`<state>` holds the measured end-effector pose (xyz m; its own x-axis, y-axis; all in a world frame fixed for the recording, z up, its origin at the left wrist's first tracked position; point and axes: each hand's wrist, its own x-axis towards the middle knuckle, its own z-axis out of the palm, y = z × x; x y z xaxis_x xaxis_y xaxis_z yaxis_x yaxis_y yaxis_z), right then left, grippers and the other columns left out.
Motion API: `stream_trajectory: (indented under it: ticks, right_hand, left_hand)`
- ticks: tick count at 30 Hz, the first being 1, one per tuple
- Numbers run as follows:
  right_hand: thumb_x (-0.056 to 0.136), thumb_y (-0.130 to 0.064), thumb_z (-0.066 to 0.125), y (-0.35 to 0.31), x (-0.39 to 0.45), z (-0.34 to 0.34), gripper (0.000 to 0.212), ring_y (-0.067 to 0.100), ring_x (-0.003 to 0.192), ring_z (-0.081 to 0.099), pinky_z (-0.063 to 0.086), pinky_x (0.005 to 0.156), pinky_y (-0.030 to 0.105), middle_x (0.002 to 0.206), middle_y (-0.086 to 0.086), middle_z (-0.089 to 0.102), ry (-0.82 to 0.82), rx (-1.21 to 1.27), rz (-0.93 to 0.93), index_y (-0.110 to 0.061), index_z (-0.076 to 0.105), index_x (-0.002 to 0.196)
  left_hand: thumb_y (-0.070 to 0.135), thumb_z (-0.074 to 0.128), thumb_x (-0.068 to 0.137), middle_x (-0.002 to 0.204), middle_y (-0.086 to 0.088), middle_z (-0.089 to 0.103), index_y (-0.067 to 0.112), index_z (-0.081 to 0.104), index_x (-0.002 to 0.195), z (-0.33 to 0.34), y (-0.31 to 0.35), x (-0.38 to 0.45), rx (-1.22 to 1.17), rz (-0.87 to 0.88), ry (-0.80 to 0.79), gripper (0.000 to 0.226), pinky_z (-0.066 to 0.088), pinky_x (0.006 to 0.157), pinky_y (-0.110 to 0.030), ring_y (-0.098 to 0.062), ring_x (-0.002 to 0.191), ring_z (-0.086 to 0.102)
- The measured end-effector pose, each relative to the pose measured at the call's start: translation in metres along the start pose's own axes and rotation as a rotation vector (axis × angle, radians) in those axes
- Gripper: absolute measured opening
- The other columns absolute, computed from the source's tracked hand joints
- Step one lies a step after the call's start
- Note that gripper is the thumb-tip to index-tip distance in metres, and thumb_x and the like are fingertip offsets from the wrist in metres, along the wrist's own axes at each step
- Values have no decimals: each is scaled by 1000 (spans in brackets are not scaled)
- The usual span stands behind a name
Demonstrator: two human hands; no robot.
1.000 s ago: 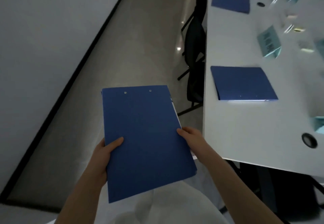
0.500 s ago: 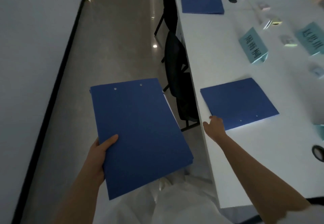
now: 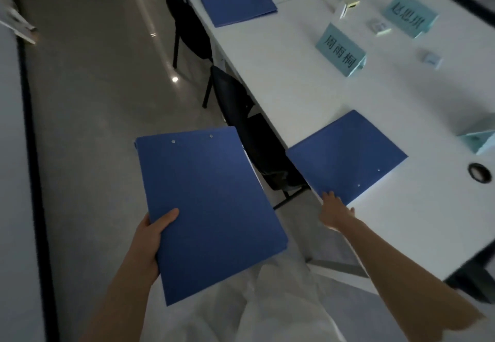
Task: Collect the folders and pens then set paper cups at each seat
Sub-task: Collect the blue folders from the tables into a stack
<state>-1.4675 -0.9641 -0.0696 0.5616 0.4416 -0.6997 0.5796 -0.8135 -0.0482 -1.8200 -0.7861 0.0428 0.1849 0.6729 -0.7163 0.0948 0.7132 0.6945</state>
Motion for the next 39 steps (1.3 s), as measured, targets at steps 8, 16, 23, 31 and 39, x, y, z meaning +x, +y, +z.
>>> stream_trajectory:
  ticks: [8,16,23,31,39]
  right_hand:
    - [85,-6,43,-20,-26,19,9,26,73,42,33,60,31,85,9,49,386,792,194,-8,49,91]
    - [88,-16,60,6,-18,34,25,28,73,48,47,84,41,89,12,47,-19,1742,641,-7,46,107]
    - [87,-4,55,16,-6,34,49,23,67,48,38,56,32,92,9,54,-89,1997,613,0,45,134]
    - [91,-21,63,-1,-24,3,36,27,98,61,54,69,39,124,11,55,30,2231,491,-13,46,122]
    - [92,-8,57,-2,-43,-25,46,31,114,60,59,59,29,136,8,56,-60,2576,153,-13,48,137]
  left_hand:
    - [23,73,82,117,-8,69,21,58,129,11,20,32,41,-12,-48,49,56,76,-51,-36,100,67]
    - [24,74,82,118,-7,69,20,58,128,25,24,27,55,-8,-78,48,57,74,-48,-35,99,68]
    - [23,73,83,114,-6,70,21,60,124,28,24,20,43,0,-40,43,57,73,-46,-33,97,69]
    - [22,73,84,114,-6,69,21,59,124,33,19,16,35,4,-25,43,56,73,-46,-34,98,68]
    - [25,74,82,115,-8,70,20,59,124,40,22,13,35,24,-47,45,56,76,-48,-35,99,68]
